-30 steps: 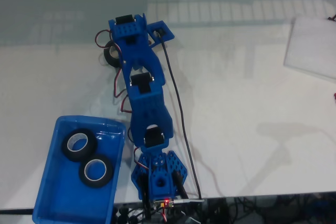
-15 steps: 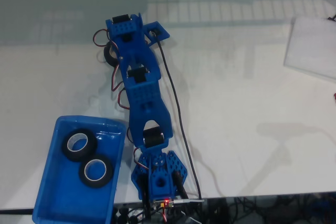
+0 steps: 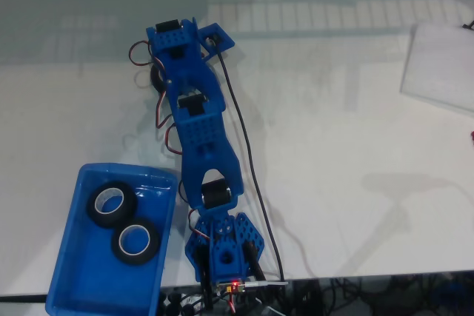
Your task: Grasp all tape and put them in the bin.
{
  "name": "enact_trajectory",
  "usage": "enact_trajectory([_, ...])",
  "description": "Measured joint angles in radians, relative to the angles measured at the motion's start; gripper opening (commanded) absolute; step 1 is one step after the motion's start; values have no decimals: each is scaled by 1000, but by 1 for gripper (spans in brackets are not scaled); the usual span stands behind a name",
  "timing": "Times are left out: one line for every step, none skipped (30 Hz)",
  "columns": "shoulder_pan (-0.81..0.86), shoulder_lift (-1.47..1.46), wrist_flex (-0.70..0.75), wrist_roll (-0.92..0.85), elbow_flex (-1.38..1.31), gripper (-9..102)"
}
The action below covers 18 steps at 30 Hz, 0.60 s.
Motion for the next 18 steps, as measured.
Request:
enact_trajectory([0,-2,0,0,-3,0])
enact_trajectory([0,-2,0,3,-5,0])
enact_trajectory([0,-2,-2,3,-5,0])
enact_trajectory([0,-2,-2,6,-5,0])
enact_trajectory([0,-2,-2,6,-5,0])
enact_trajectory([0,-2,-2,6,-5,0])
enact_trajectory([0,3,-2,6,-5,0])
enact_trajectory([0,9,-2,6,-3,0])
enact_trajectory([0,18,-2,6,-2,0])
enact_trajectory([-3,32,-2,3,0,0])
enact_trajectory([-8,54,-2,-3,8,0])
enact_trajectory([-15,91,-2,-9,23,0])
enact_trajectory([-26,133,3,-23,35,0])
enact_trajectory([-44,181,12,-41,52,0])
enact_trajectory([-67,233,21,-58,74,0])
enact_trajectory([-95,291,29,-77,100,0])
enact_trajectory([-129,350,46,-101,127,0])
enact_trajectory([-167,416,61,-123,158,0])
